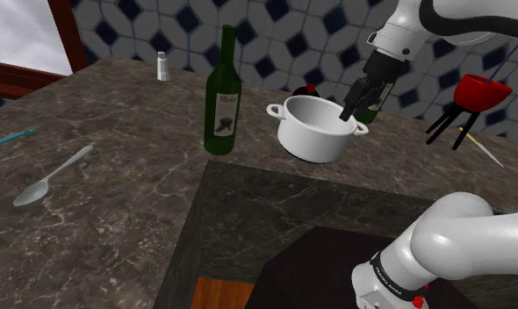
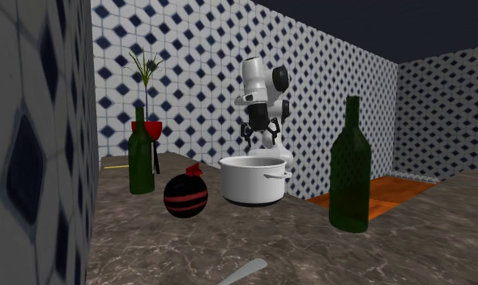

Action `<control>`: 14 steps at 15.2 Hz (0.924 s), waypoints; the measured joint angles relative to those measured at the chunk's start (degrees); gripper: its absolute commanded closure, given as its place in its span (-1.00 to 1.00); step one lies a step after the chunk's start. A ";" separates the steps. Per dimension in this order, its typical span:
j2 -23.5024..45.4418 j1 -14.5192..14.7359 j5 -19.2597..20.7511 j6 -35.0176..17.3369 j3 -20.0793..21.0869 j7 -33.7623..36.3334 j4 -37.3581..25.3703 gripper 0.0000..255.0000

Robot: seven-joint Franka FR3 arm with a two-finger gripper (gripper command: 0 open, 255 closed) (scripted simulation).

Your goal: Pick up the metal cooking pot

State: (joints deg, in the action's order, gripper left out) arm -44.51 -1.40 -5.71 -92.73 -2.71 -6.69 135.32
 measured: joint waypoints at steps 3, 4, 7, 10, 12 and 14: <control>2.17 -0.43 0.90 -0.65 -0.84 -0.94 -0.98 -1.00; 4.17 -0.76 1.60 -1.27 -1.60 -1.78 -1.98 -1.00; 10.23 -1.46 3.20 -2.37 -3.12 -3.41 -5.74 -1.00; 15.75 -2.36 4.90 -3.62 -5.04 -5.56 -8.84 -1.00; 19.69 -2.96 5.87 -4.07 -6.37 -7.08 -11.58 -1.00; 23.30 -3.29 6.45 -3.89 -7.18 -7.96 -14.77 -1.00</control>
State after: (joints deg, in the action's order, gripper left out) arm -21.21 -4.69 0.74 -96.62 -9.89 -14.65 120.56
